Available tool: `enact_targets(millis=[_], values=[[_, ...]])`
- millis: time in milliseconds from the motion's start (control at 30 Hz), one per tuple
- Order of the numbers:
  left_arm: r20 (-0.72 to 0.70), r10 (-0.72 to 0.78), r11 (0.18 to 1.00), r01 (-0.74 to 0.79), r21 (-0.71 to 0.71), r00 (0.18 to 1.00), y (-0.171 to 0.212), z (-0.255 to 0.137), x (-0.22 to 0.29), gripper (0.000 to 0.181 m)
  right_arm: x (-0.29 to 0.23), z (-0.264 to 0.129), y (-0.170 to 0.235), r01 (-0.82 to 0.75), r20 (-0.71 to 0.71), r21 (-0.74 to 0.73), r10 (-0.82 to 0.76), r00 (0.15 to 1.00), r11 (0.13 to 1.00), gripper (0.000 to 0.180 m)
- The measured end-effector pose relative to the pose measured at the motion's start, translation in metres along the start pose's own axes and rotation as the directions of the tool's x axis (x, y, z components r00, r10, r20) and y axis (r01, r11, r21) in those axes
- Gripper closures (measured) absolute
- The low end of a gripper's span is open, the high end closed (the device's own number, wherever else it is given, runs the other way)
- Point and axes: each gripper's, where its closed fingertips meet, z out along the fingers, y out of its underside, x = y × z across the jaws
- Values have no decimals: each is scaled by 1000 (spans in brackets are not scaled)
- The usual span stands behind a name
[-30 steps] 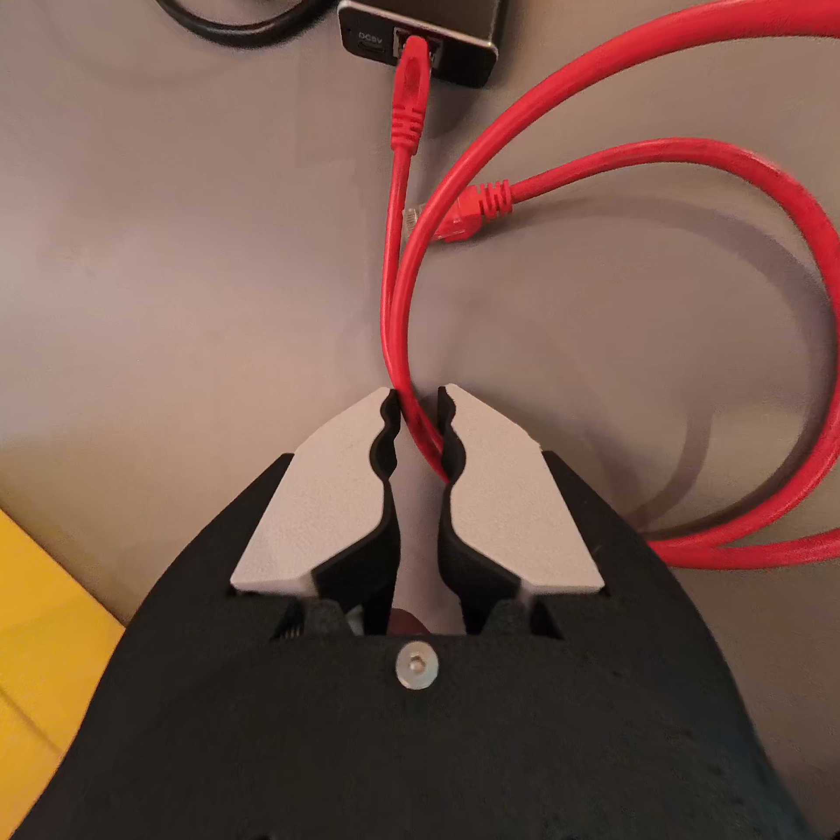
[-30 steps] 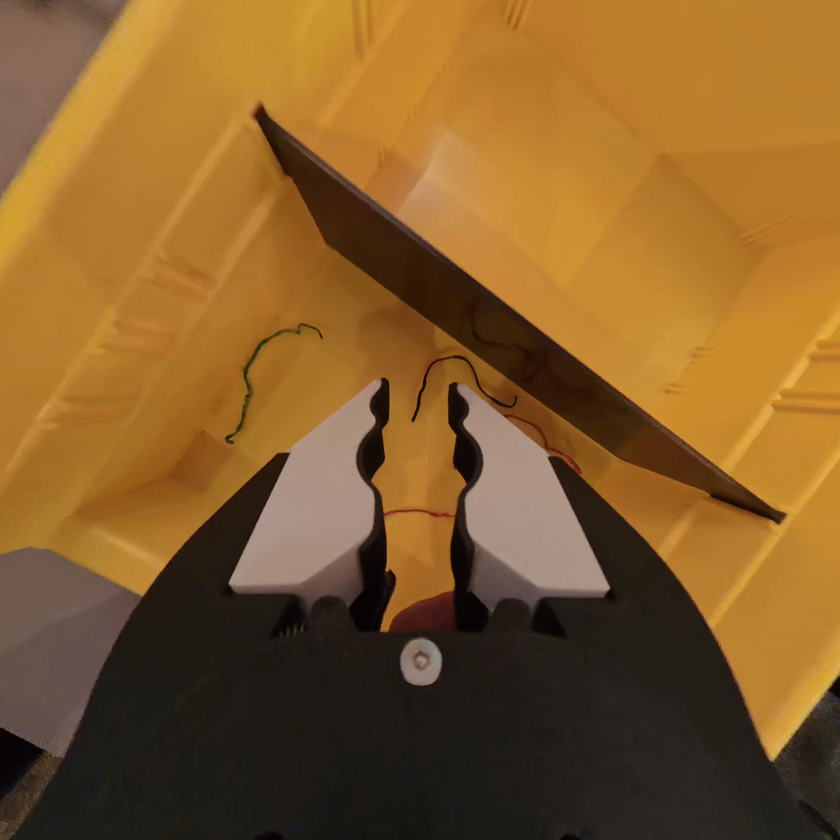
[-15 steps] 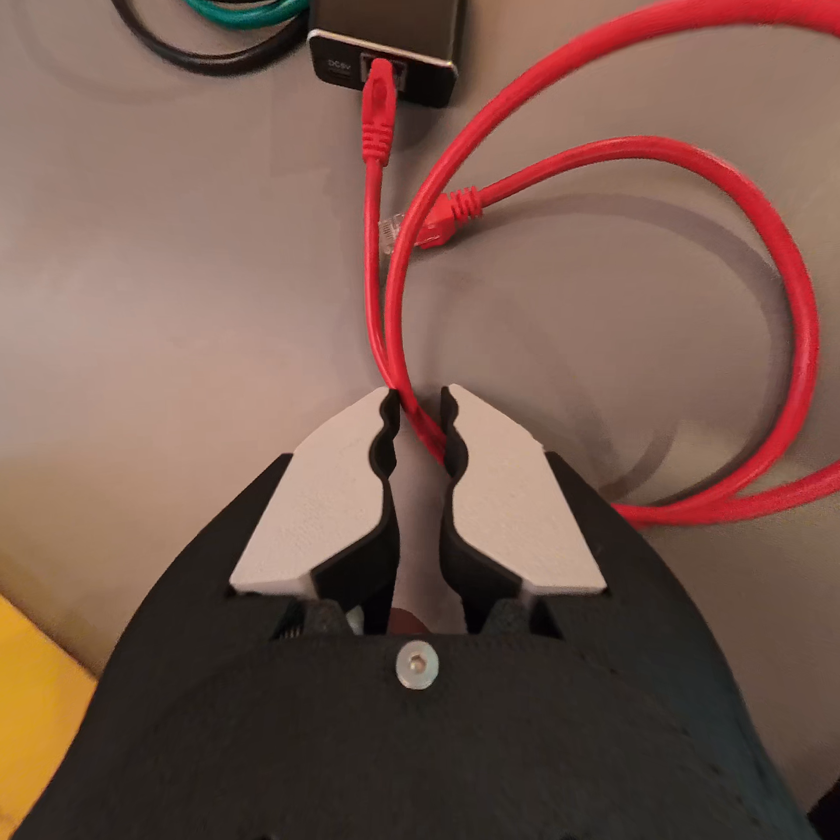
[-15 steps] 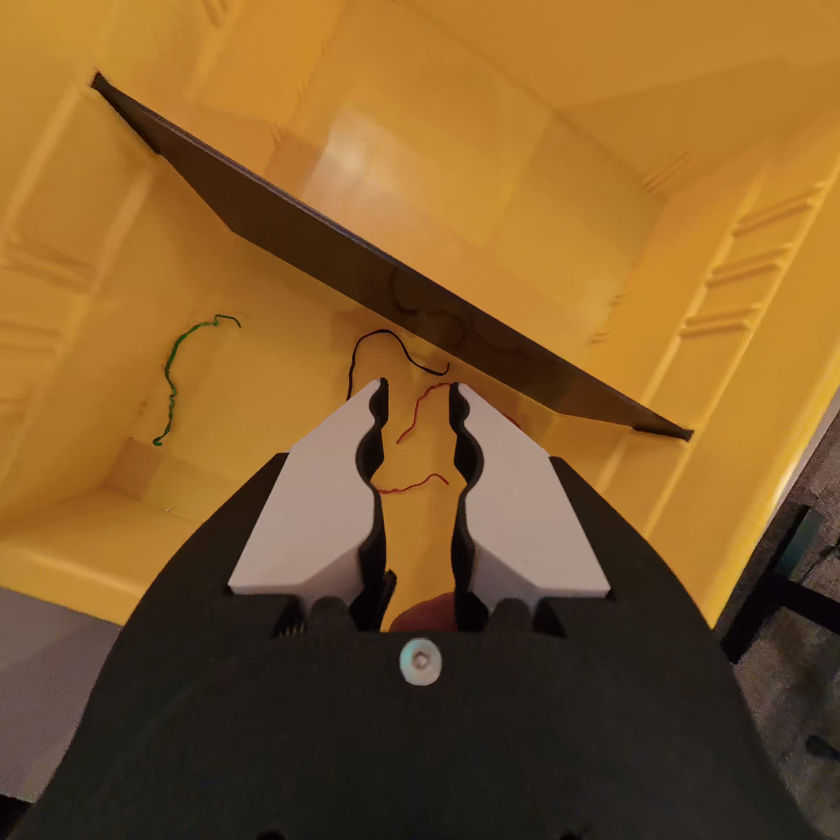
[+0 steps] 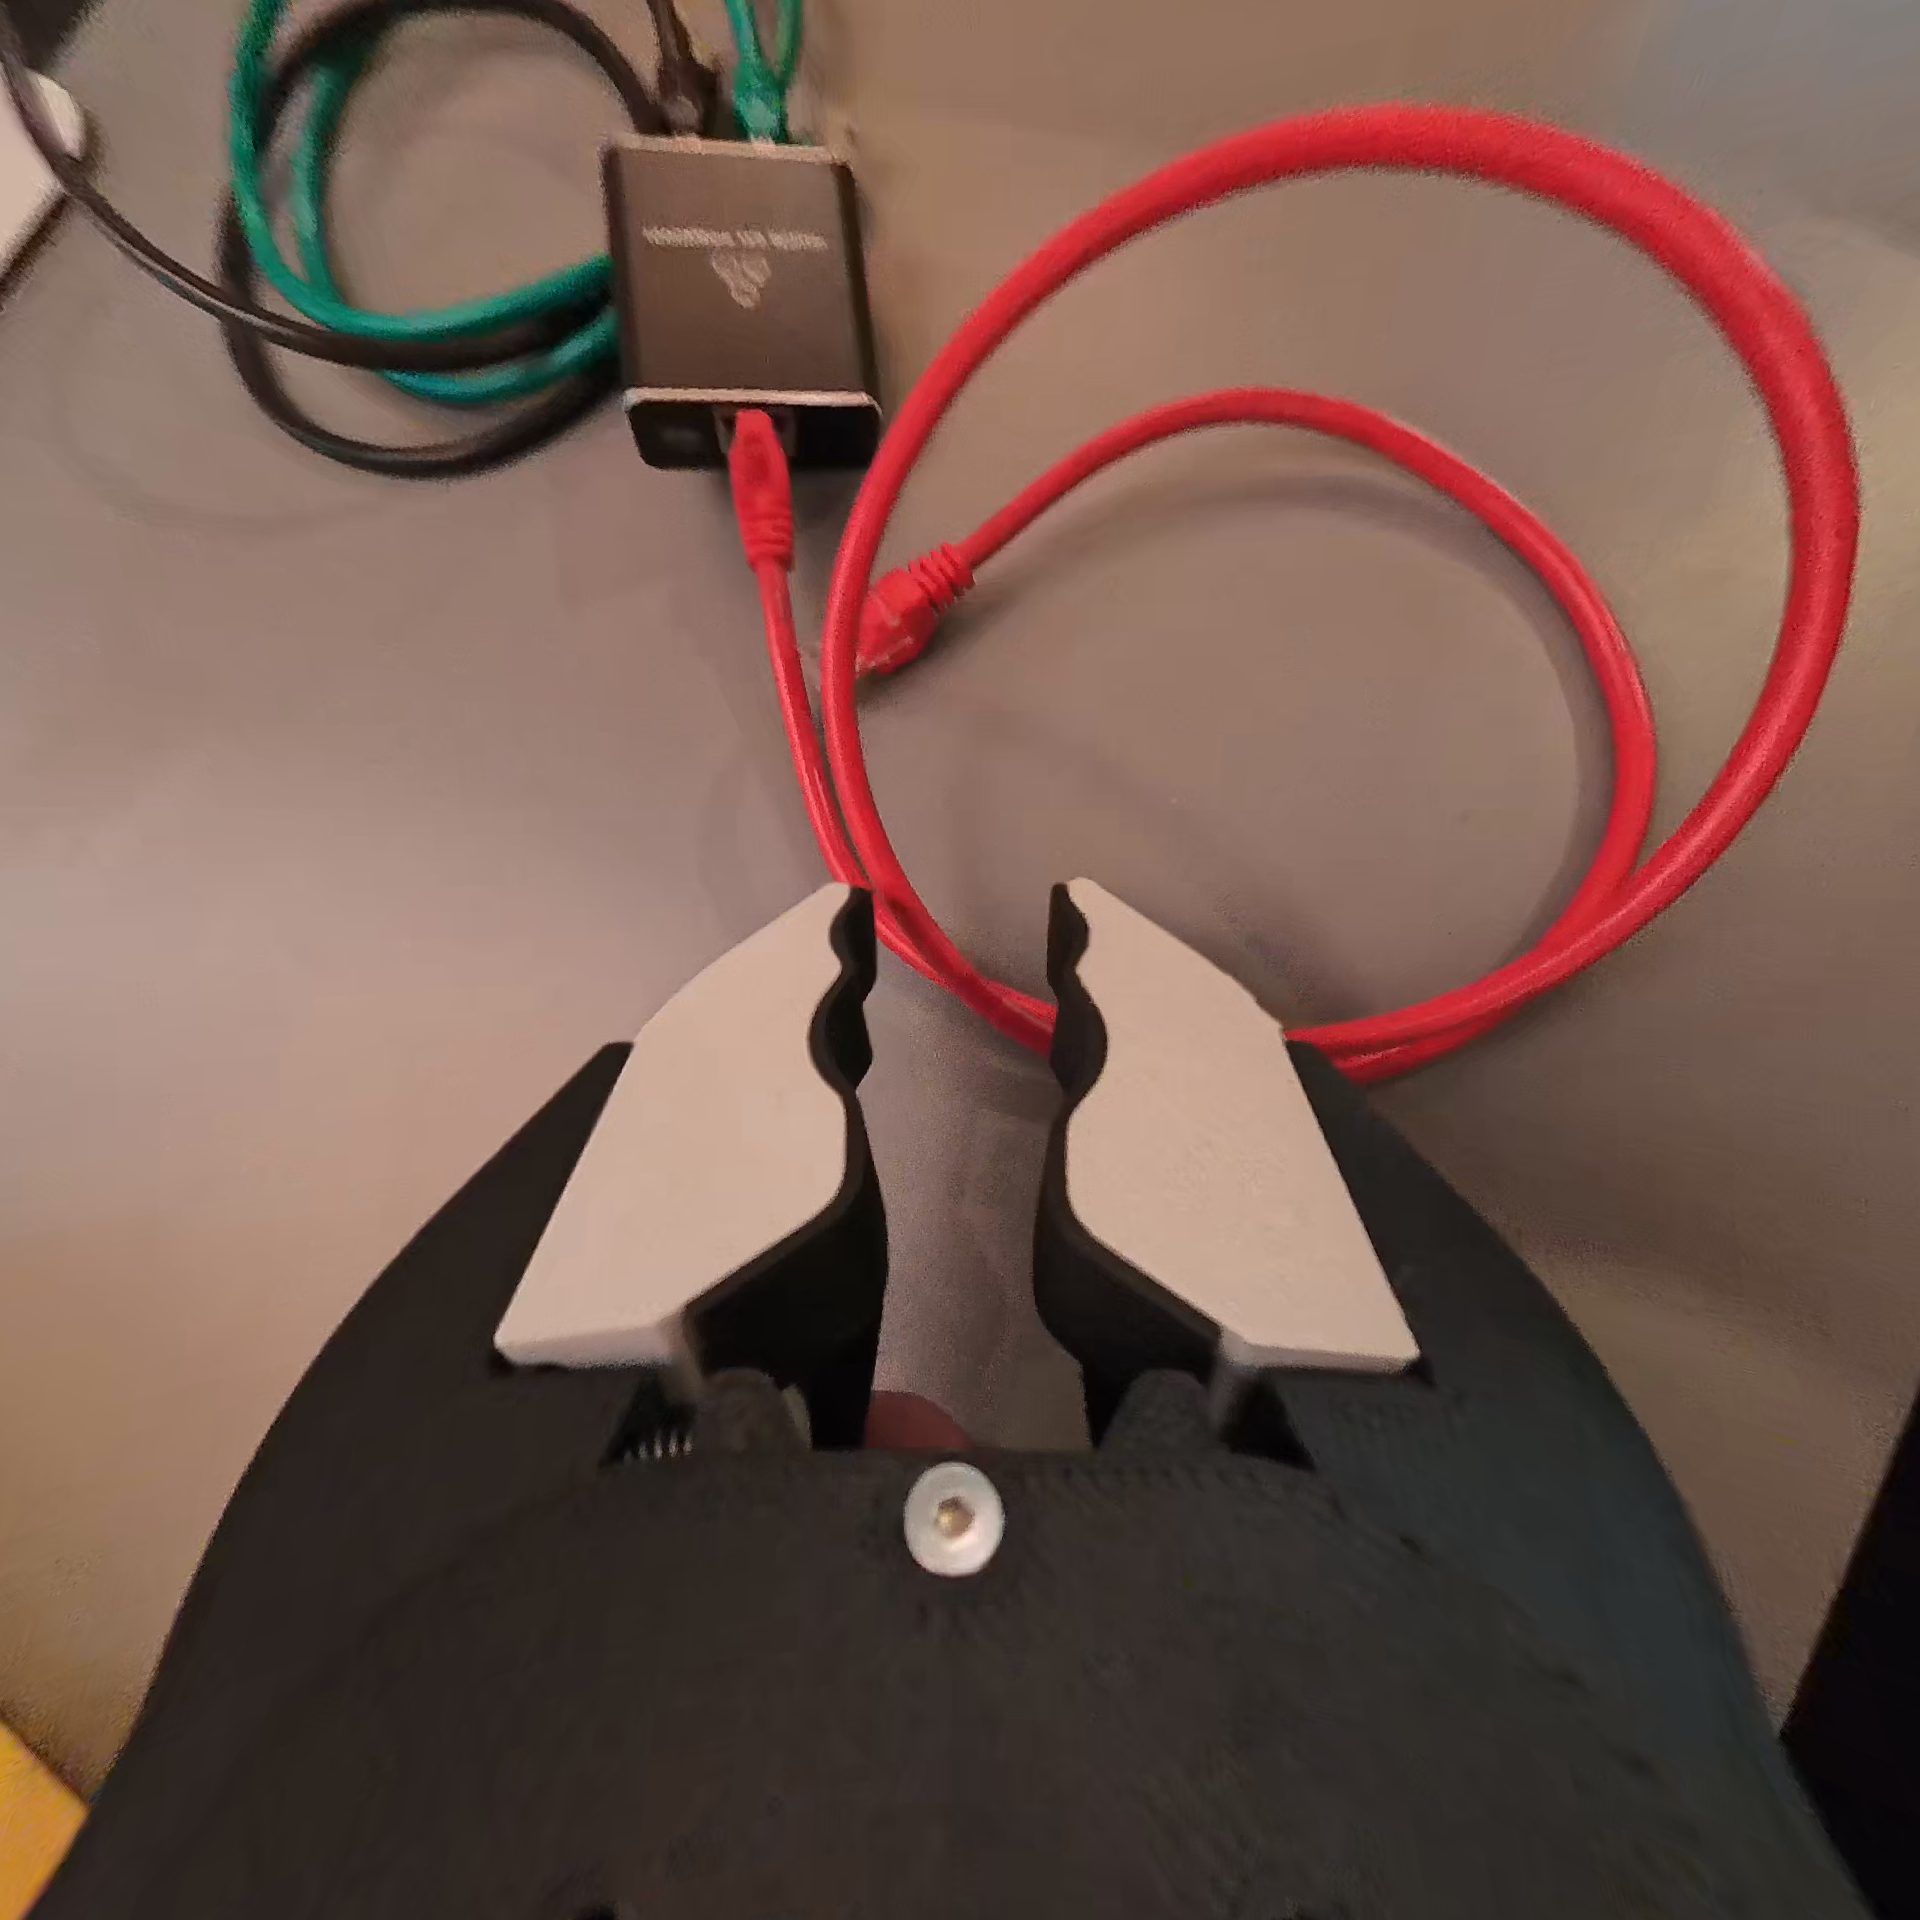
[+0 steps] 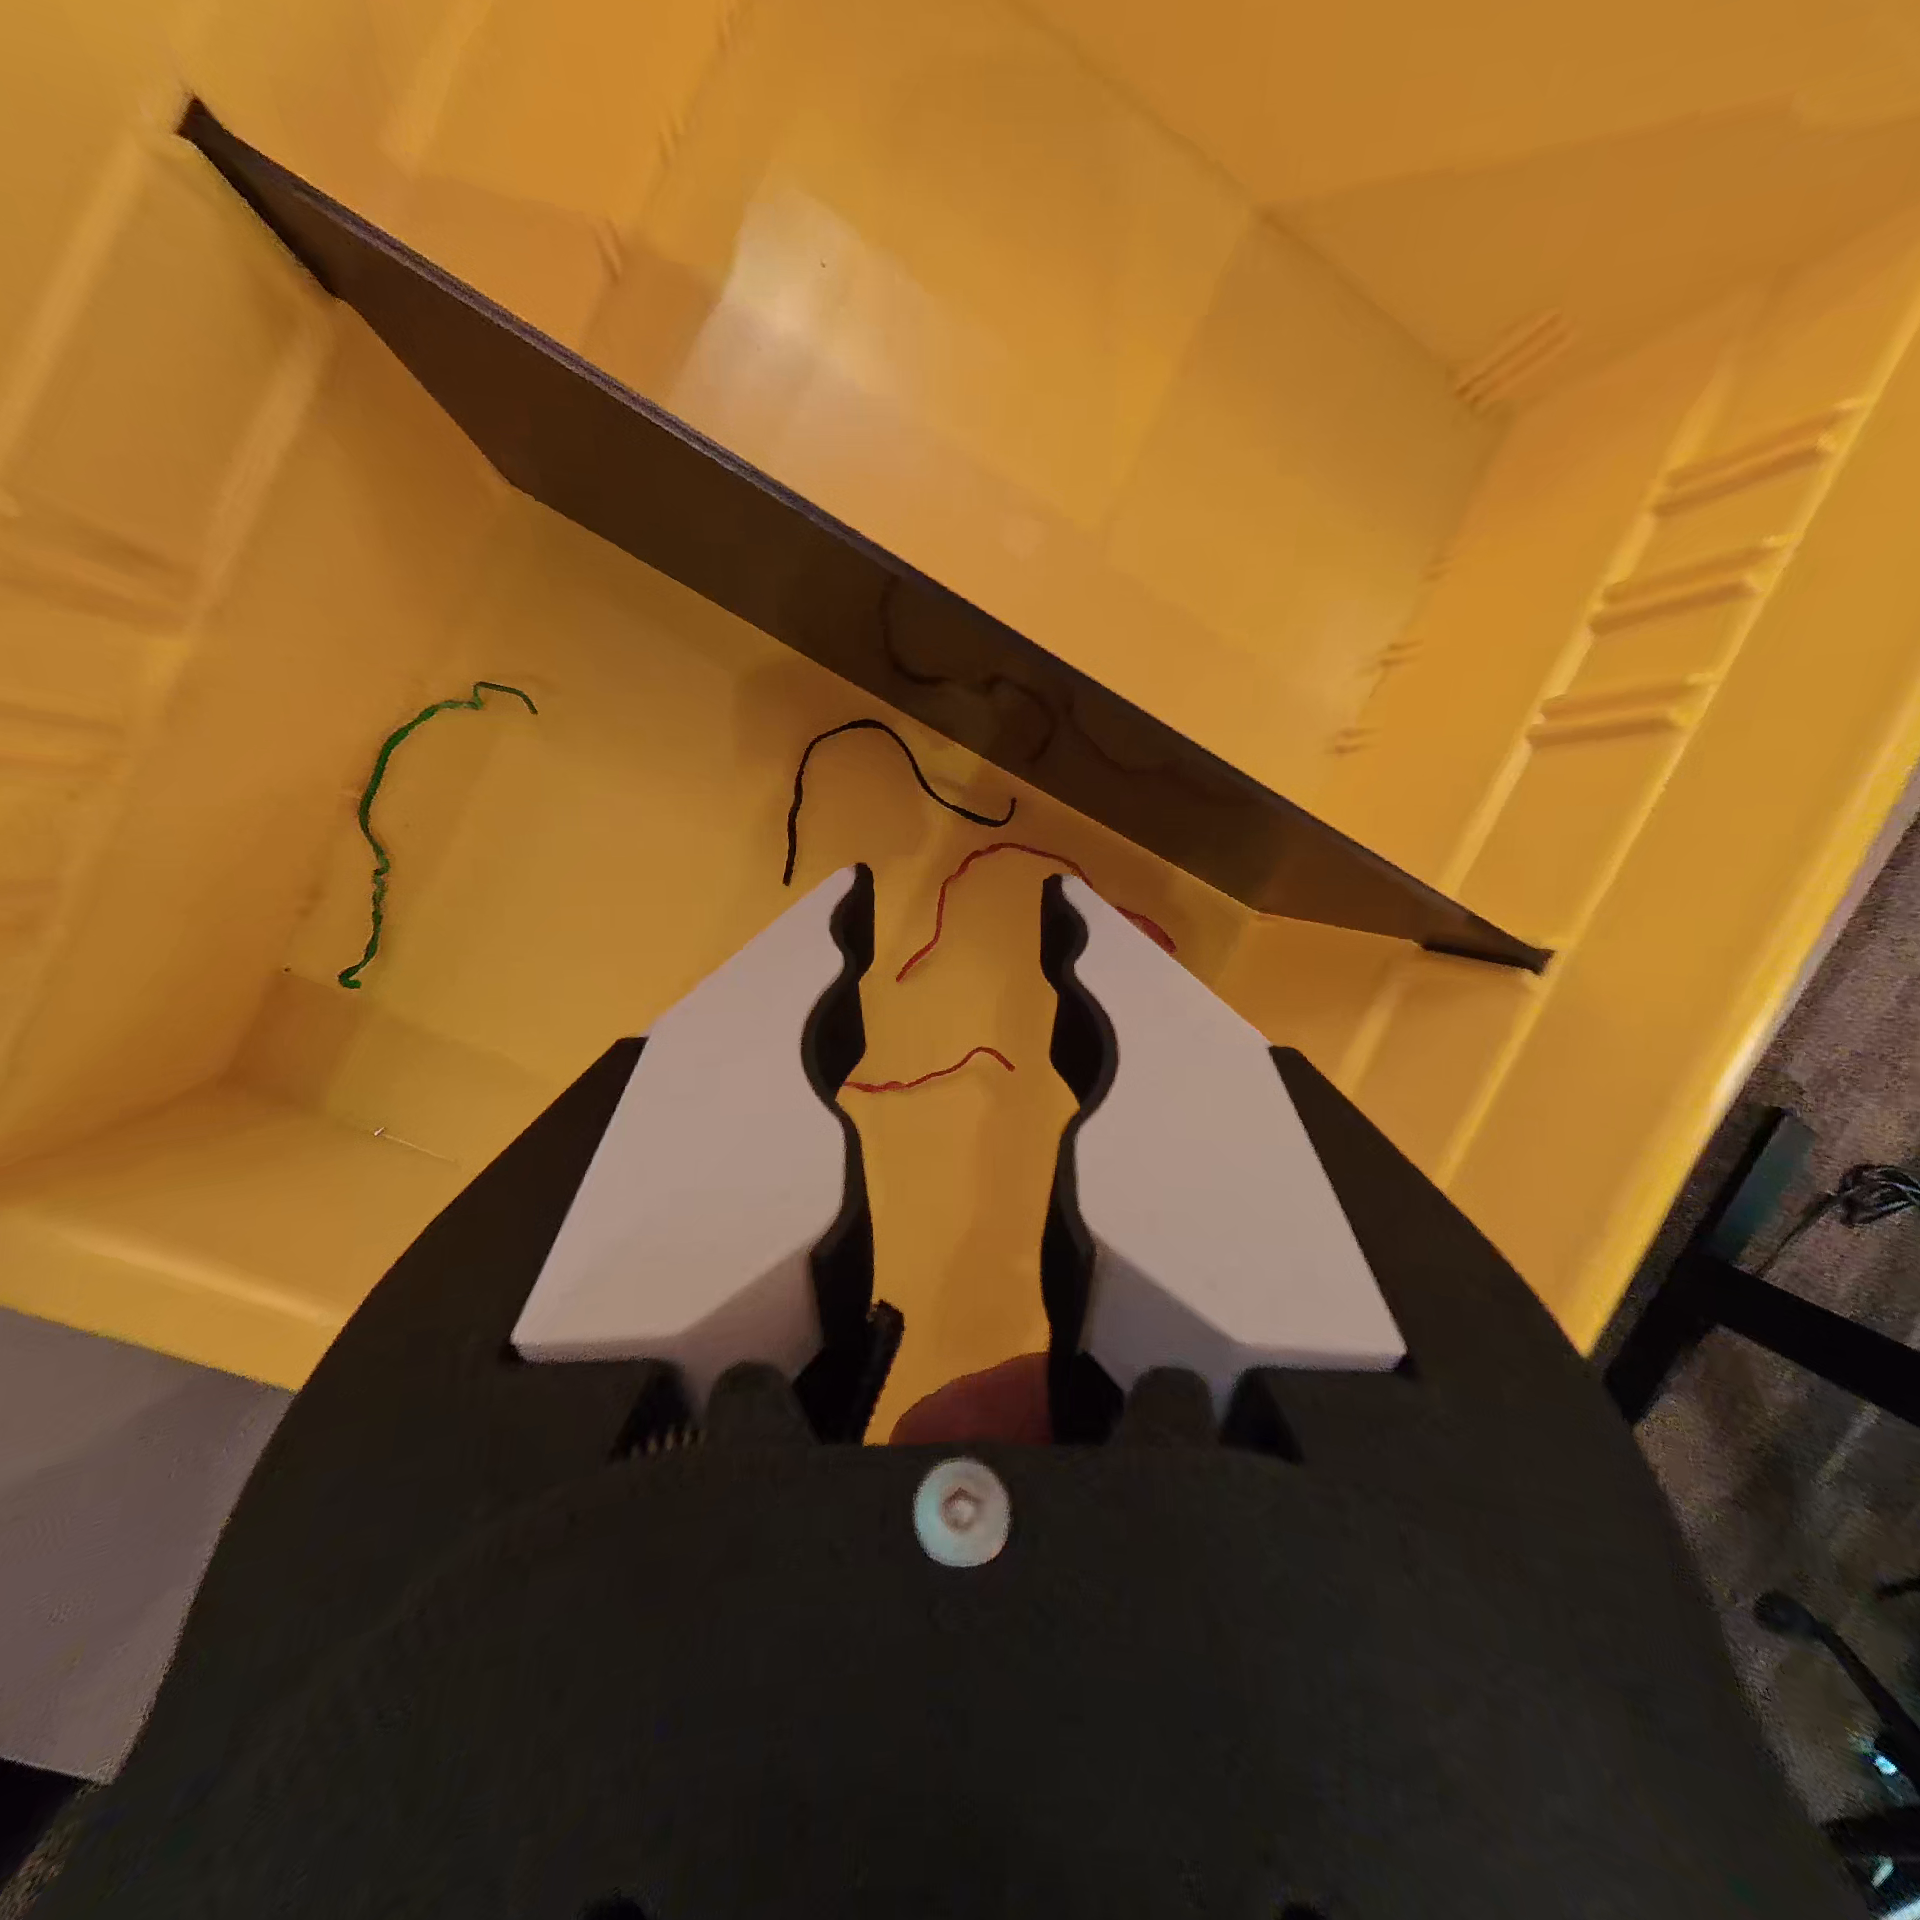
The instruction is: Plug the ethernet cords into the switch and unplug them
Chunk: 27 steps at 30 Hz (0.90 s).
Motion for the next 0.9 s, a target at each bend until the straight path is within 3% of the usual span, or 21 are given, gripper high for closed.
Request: enact_targets(millis=[33, 267, 467, 567, 733, 900], values=[[7, -8, 1000, 8, 27, 1000, -4, -4, 0, 149, 1, -2, -1, 2, -8, 4, -2, 1000, 1000, 150], [96, 29, 997, -35, 65, 995, 2, -22, -1, 151, 3, -21, -13, 9, -42, 43, -7, 999, 999, 155], [184, 88, 993, -101, 66, 979, 4, -39, -4, 151, -5, -10, -4, 41, -32, -25, -42, 999, 999, 149], [302, 125, 987, -150, 63, 945, 5, -54, -16, 150, -6, -12, -10, 41, -32, 0, -41, 999, 999, 148], [359, -40, 982, -29, 186, 932, 12, -82, -42, 148, -9, -14, -14, 48, -28, 13, -47, 999, 999, 147], [322, -115, 973, 40, 229, 940, 19, -77, -47, 148, 1, -8, -1, -3, -42, -32, 1, 999, 999, 150]])
